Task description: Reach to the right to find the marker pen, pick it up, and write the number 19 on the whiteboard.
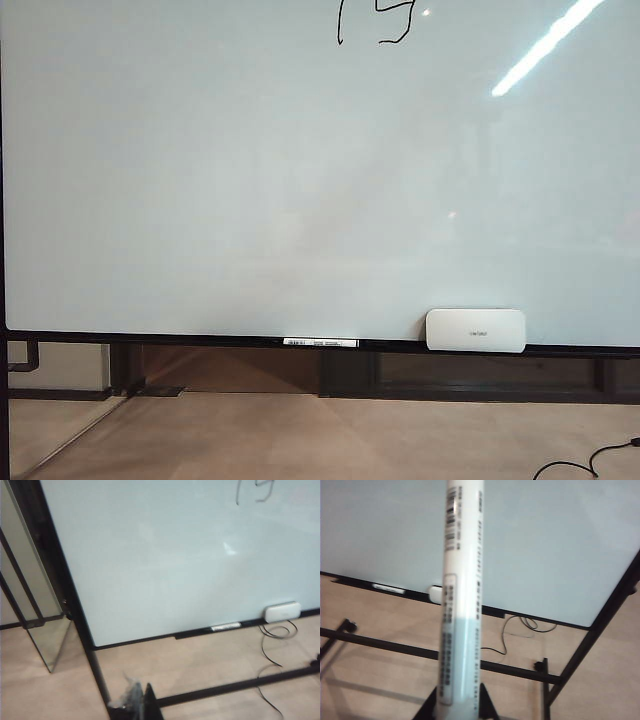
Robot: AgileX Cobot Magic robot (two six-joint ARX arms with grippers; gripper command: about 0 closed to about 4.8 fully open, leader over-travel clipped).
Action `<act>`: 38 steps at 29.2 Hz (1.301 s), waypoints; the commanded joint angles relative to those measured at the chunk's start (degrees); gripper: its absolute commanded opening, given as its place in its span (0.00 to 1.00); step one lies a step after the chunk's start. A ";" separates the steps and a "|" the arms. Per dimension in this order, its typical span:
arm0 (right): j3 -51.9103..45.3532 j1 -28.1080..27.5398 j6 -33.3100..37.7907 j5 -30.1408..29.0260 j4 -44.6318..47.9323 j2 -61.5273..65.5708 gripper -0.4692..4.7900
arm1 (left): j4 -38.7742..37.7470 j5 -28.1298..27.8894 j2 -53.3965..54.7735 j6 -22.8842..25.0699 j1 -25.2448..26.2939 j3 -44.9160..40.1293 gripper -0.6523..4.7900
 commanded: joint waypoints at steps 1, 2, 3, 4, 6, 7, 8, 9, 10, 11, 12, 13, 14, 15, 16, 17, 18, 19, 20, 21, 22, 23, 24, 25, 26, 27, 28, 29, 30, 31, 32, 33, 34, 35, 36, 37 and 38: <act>-0.48 -4.00 0.81 -3.93 0.85 -1.75 0.08 | -0.17 10.62 0.22 -0.09 6.82 -1.16 0.11; -1.03 -5.44 0.55 -4.85 0.90 -1.95 0.08 | 0.28 13.09 0.20 0.42 9.25 -1.88 0.11; -1.68 -6.47 0.15 -5.68 1.01 -2.10 0.08 | 1.11 15.98 0.20 1.05 12.52 -3.19 0.11; -2.86 -7.61 -0.50 -7.82 1.22 -2.10 0.08 | 1.75 17.99 0.20 1.40 15.06 -4.39 0.11; -5.42 -9.60 -0.96 -12.52 1.44 -2.34 0.08 | 4.55 23.26 0.20 -2.25 17.99 -7.98 0.11; -7.30 -10.97 -0.98 -14.58 1.77 -2.75 0.08 | 5.75 24.87 0.11 -2.34 18.73 -9.66 0.11; -8.96 -12.04 -1.01 -15.65 2.32 -3.15 0.08 | 7.19 26.16 -0.31 -2.43 19.52 -11.63 0.11; -10.67 -12.94 -1.07 -15.76 3.06 -4.02 0.08 | 8.72 26.40 -0.59 -3.28 20.02 -13.22 0.11; -12.96 -13.68 -1.09 -15.74 4.98 -5.09 0.08 | 9.88 26.32 -1.03 -4.13 20.41 -14.67 0.11; -14.88 -13.99 -0.90 -15.78 6.93 -6.10 0.08 | 11.26 25.46 -1.57 -4.55 20.81 -16.24 0.11; -17.29 -14.16 -0.55 -16.26 9.53 -7.43 0.08 | 12.79 24.48 -1.75 -4.50 20.92 -17.55 0.11; -19.30 -14.23 -0.28 -16.94 11.96 -8.35 0.08 | 14.51 23.02 -2.12 -4.44 20.90 -18.93 0.11; -21.86 -14.23 0.74 -17.51 15.08 -9.62 0.08 | 16.44 22.69 -2.19 -4.48 20.94 -20.02 0.11; -23.93 -14.19 1.90 -17.44 17.92 -10.47 0.08 | 18.73 22.71 -2.19 -4.70 20.96 -21.20 0.11; -26.51 -14.14 2.56 -17.16 21.31 -11.39 0.08 | 22.21 23.41 -2.16 -5.05 20.96 -22.91 0.11; -28.52 -14.14 2.56 -17.16 23.87 -12.09 0.08 | 25.24 23.71 -2.16 -5.75 20.94 -24.46 0.11; -30.49 -14.14 2.54 -17.25 26.43 -12.66 0.08 | 28.41 23.52 -2.16 -7.26 20.94 -26.14 0.11; -32.89 -14.14 2.58 -17.84 29.29 -13.07 0.08 | 32.37 23.19 -2.16 -8.76 20.94 -28.35 0.11; -34.75 -14.14 2.58 -19.04 31.39 -13.20 0.08 | 35.21 22.84 -2.16 -9.62 20.94 -30.21 0.11; -36.44 -14.14 2.78 -20.41 33.31 -13.20 0.08 | 37.51 22.93 -2.16 -11.17 20.94 -31.91 0.11; -38.40 -14.12 2.78 -21.59 35.12 -13.16 0.08 | 40.06 23.17 -2.16 -13.40 20.94 -34.01 0.11; -39.85 -14.10 2.99 -21.84 36.33 -13.14 0.08 | 41.97 23.47 -2.19 -14.12 20.94 -35.71 0.11; -41.29 -14.10 3.50 -21.81 37.73 -13.14 0.08 | 44.02 23.54 -2.19 -14.10 20.94 -37.70 0.11; -42.97 -14.10 3.65 -22.05 39.28 -13.16 0.08 | 45.64 23.50 -2.16 -14.05 20.94 -39.26 0.11; -44.24 -14.10 3.72 -22.51 40.48 -13.16 0.08 | 47.10 23.41 -2.16 -14.05 20.94 -40.79 0.11; -45.72 -14.10 4.15 -22.67 42.10 -13.16 0.08 | 48.52 23.37 -2.19 -14.10 20.94 -42.58 0.11; -46.97 -14.10 4.55 -22.62 43.60 -13.14 0.08 | 49.44 23.34 -2.16 -14.03 20.94 -43.93 0.11; -48.61 -14.10 5.09 -22.62 45.79 -13.14 0.09 | 50.71 23.34 -2.16 -13.81 20.94 -45.68 0.11; -49.99 -14.10 5.75 -22.64 47.74 -13.14 0.09 | 52.35 23.21 -2.16 -13.84 20.94 -47.34 0.11; -51.74 -14.08 6.82 -22.64 50.36 -13.16 0.09 | 54.49 23.06 -2.16 -13.92 20.94 -49.48 0.11; -53.18 -14.10 7.34 -22.67 52.43 -13.14 0.09 | 56.39 22.84 -2.16 -13.92 20.94 -51.15 0.11; -54.62 -14.08 7.67 -22.64 54.55 -13.14 0.09 | 57.83 22.08 -2.16 -13.92 20.94 -52.52 0.11; -56.41 -14.08 8.35 -22.64 57.09 -13.14 0.09 | 59.36 20.39 -2.16 -14.05 20.92 -53.99 0.11; -57.86 -14.08 8.63 -22.67 59.19 -13.14 0.09 | 60.46 19.26 -2.16 -14.40 20.92 -55.06 0.11; -59.23 -14.08 8.76 -22.64 61.02 -13.14 0.09 | 61.92 18.75 -2.16 -15.02 20.92 -56.35 0.11; -60.48 -14.08 8.76 -22.62 62.53 -13.14 0.09 | 63.06 18.51 -2.16 -14.97 20.92 -57.46 0.11; -61.96 -14.08 8.76 -22.62 64.15 -13.14 0.09 | 64.00 18.21 -2.14 -14.97 20.92 -58.58 0.11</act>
